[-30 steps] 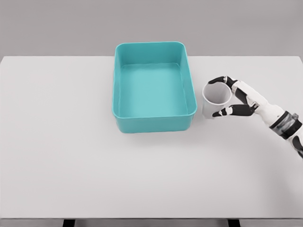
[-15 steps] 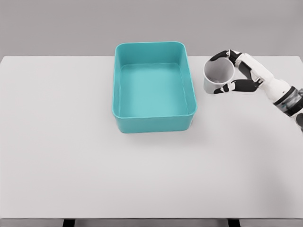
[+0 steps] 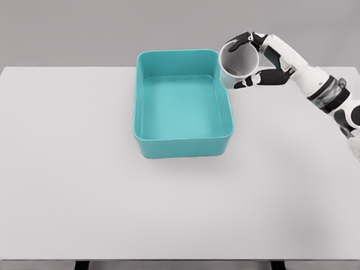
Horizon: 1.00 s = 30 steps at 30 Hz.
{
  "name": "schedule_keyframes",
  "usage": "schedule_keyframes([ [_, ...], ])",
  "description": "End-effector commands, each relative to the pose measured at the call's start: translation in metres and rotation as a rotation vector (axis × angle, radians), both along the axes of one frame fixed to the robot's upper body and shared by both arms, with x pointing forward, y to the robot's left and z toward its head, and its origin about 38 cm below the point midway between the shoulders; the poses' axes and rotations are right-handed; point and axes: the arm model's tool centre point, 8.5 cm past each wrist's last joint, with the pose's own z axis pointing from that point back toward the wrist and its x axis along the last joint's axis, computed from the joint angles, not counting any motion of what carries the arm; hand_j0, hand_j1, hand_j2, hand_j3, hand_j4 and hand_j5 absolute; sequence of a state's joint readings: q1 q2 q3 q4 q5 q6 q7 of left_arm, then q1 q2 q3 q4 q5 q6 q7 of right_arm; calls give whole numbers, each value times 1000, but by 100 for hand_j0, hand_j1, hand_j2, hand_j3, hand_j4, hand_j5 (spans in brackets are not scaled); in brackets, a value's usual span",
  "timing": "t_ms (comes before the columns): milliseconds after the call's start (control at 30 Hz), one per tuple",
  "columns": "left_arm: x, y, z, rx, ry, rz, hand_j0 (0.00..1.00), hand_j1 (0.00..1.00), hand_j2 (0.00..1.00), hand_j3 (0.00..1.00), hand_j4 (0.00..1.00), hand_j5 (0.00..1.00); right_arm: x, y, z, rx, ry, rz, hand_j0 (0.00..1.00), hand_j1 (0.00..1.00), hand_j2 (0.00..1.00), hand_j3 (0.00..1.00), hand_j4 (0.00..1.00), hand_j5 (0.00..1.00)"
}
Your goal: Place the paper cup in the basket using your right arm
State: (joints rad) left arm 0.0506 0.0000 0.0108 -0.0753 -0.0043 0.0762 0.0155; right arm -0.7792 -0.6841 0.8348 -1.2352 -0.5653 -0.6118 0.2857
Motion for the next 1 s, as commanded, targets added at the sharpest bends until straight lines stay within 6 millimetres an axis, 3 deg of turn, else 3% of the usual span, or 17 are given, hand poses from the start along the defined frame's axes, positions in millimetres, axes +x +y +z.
schedule_keyframes([
  [0, 0, 0, 0, 0, 1, 1, 100, 100, 100, 100, 100, 100, -1, 14, -7, -7, 9, 27, 54, 54, 54, 54, 54, 54],
  [133, 0, 0, 0, 0, -1, 1, 100, 100, 100, 100, 100, 100, 3, 32, -1, -26, -12, 64, 54, 54, 54, 54, 54, 54],
  [600, 0, 0, 0, 0, -1, 0, 100, 100, 100, 100, 100, 100, 7, 64, 4, -200, -93, 134, 57, 57, 57, 57, 57, 57],
  [967, 0, 0, 0, 0, -1, 0, 100, 100, 100, 100, 100, 100, 17, 80, 17, -382, -342, 40, 62, 62, 62, 62, 62, 62],
])
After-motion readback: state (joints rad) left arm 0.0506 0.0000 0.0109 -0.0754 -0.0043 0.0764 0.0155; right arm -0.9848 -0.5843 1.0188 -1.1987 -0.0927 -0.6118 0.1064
